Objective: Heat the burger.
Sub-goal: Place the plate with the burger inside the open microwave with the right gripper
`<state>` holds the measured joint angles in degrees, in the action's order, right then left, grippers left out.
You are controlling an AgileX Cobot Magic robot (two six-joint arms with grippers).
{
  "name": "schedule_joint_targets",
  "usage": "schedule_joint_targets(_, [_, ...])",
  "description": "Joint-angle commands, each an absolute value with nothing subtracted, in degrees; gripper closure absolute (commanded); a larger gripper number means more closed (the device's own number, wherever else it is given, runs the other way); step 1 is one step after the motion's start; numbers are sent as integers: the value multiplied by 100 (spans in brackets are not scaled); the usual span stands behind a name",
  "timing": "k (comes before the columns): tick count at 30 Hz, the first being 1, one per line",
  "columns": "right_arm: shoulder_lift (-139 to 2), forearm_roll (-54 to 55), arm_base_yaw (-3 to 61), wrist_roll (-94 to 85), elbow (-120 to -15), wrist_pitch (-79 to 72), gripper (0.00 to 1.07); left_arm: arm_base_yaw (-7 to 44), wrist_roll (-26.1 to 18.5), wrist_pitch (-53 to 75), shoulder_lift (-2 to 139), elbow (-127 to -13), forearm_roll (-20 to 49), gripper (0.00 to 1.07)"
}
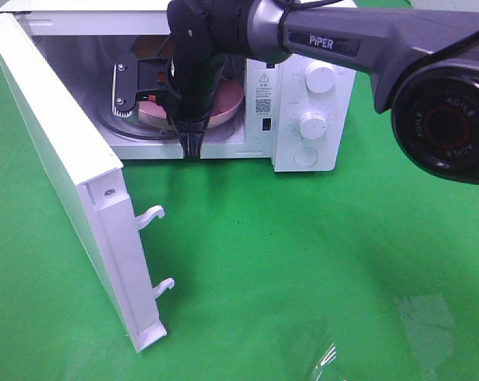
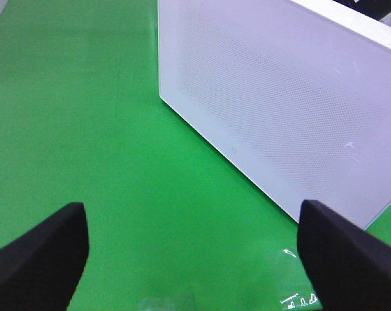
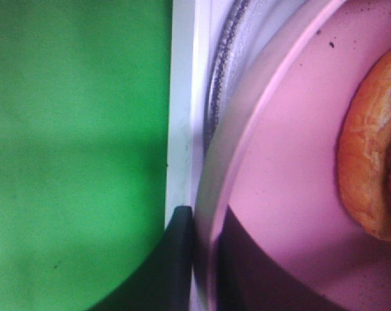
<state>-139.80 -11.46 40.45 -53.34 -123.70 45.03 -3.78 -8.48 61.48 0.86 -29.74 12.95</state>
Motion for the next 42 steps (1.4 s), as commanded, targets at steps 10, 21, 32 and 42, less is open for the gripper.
schedule_joint_targets(10, [-13957, -1501, 3816, -5265, -12513, 3827, 106, -390, -854, 6148, 74, -2956, 1306, 26])
schedule_joint_targets(21, [-14060, -1266, 3873, -5489, -12513, 3610, 104, -390, -854, 6148, 74, -2956, 1306, 26])
schedule_joint_targets(32, [-14095, -1008, 3965, -5770, -12513, 3610, 104, -390, -854, 6148, 74, -2956, 1306, 26])
schedule_joint_targets(42, [-14095, -435, 4016, -6560, -12513, 3724, 104, -390, -854, 6148, 74, -2956, 1306, 26])
